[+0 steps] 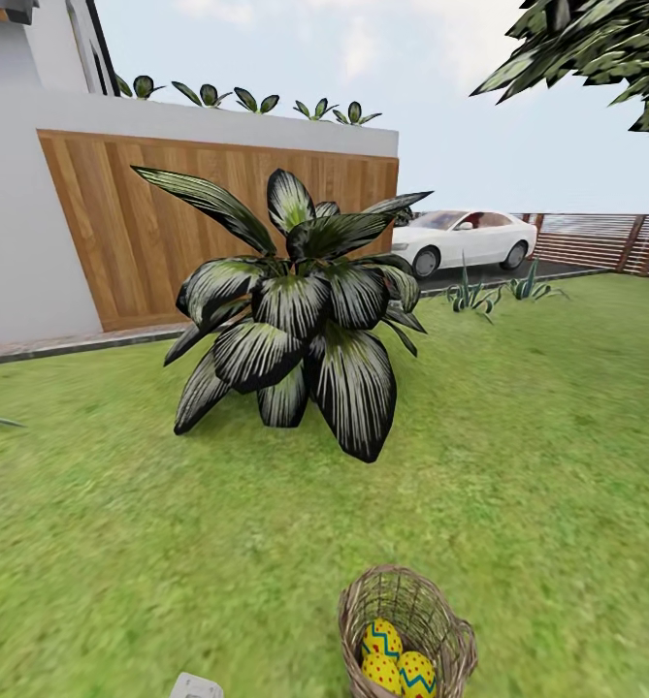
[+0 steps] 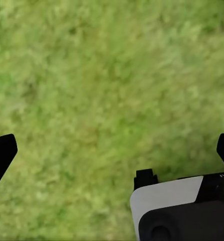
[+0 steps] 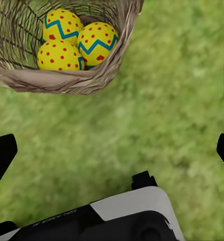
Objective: Take the three Easter eggs out of the wicker basket on the lawn in the garden, then place them on the lawn next to a single tree (choose any tree) so that all three eggs are next to the same tree and none are left in the basket.
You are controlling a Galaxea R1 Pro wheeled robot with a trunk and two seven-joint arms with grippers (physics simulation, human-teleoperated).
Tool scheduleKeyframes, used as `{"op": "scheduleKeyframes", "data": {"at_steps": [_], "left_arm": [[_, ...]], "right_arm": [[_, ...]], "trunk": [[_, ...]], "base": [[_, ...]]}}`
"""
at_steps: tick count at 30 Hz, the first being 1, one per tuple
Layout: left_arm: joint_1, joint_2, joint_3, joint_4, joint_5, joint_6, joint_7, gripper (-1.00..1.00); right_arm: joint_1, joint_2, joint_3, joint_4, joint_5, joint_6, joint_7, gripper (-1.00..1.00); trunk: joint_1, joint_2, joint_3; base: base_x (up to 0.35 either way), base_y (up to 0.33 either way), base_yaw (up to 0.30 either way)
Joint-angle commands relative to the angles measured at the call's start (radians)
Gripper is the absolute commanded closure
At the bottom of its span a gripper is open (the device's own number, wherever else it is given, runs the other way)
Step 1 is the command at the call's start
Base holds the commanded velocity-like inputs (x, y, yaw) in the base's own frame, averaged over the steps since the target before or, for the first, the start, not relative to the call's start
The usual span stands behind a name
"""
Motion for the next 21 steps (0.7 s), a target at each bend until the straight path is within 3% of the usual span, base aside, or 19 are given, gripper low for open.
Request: {"op": "scheduleKeyframes", "data": {"at_steps": [1, 8, 21], "left_arm": [[0.000, 0.001, -0.008, -0.003, 0.005, 0.007, 0.005, -1.00], [-0.001, 0.001, -0.005, -0.001, 0.005, 0.008, 0.006, -1.00], [-0.002, 0.001, -0.005, 0.004, 0.005, 0.008, 0.005, -1.00]], "right_arm": [[0.000, -0.003, -0.002, -0.002, -0.011, 0.005, 0.000, -1.00], [0.000, -0.016, -0.004, -0.002, -0.016, 0.007, 0.001, -1.00], [0.000, -0.018, -0.003, -0.002, -0.015, 0.006, 0.001, -1.00]], "trunk": [[0.000, -0.002, -0.002], [-0.023, 0.040, 0.017], [-0.072, 0.131, 0.058]], "base": [[0.009, -0.003, 0.000], [0.004, -0.001, 0.000], [0.000, 0.000, 0.000]]}}
